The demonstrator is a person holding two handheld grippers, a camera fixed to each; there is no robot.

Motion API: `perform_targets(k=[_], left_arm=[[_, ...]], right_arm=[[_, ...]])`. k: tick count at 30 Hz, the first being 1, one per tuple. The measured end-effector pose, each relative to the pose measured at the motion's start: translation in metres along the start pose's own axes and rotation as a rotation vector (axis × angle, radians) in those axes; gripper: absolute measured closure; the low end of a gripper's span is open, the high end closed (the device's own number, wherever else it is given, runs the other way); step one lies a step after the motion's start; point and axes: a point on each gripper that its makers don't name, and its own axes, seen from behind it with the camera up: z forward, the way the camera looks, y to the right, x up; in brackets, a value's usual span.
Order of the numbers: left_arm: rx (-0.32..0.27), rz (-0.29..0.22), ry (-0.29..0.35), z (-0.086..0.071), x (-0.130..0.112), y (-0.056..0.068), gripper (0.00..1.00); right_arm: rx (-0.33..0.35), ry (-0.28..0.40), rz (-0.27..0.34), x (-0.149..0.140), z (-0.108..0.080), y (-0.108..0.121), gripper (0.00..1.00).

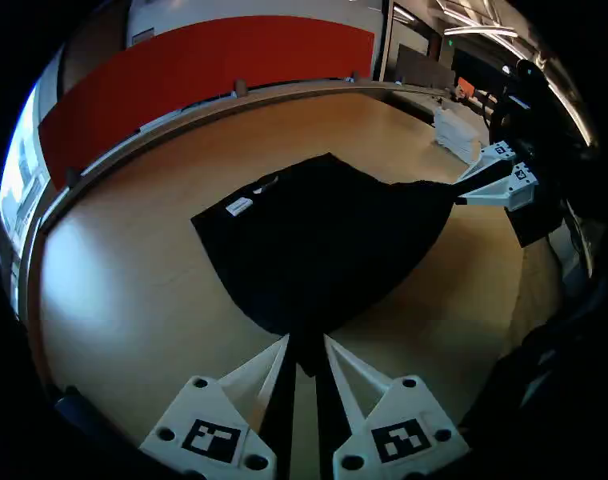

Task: Fold towel

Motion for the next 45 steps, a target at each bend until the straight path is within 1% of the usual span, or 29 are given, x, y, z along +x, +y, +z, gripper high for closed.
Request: perform_targets(k=[8, 12, 20, 26, 32, 35, 39, 45], left_arm=[[-0.011, -0.027, -0.01, -0.02, 0.003, 0.01, 0.86], [-0.017, -0.028, -0.017, -0.028, 0.003, 0.012, 0.86], [-0.026, -0.028, -0.022, -0.043, 0.007, 0.015, 0.86], [-0.034, -0.042, -0.021, -0.05, 0.009, 0.02, 0.86], [-0.036, -0.048, -0.031, -0.051, 0.004, 0.022, 0.86], [-0.03, -0.045, -0.034, -0.049, 0.005, 0.021, 0.86], [-0.024, -0.039, -0.036, -0.046, 0.008, 0.018, 0.86], [-0.017, -0.041, -0.045, -0.037, 0.015, 0.01, 0.86]], right_arm=[[0.007, 0.025, -0.003, 0.015, -0.024, -0.009, 0.84], [0.014, 0.031, -0.007, 0.02, -0.034, -0.014, 0.84], [0.016, 0.036, -0.014, 0.028, -0.048, -0.021, 0.84], [0.023, 0.039, -0.006, 0.032, -0.056, -0.023, 0.84], [0.032, 0.026, -0.003, 0.027, -0.057, -0.027, 0.84], [0.033, 0.022, -0.004, 0.027, -0.056, -0.028, 0.84], [0.034, 0.019, -0.009, 0.029, -0.053, -0.026, 0.84], [0.046, 0.003, -0.015, 0.029, -0.044, -0.019, 0.84]])
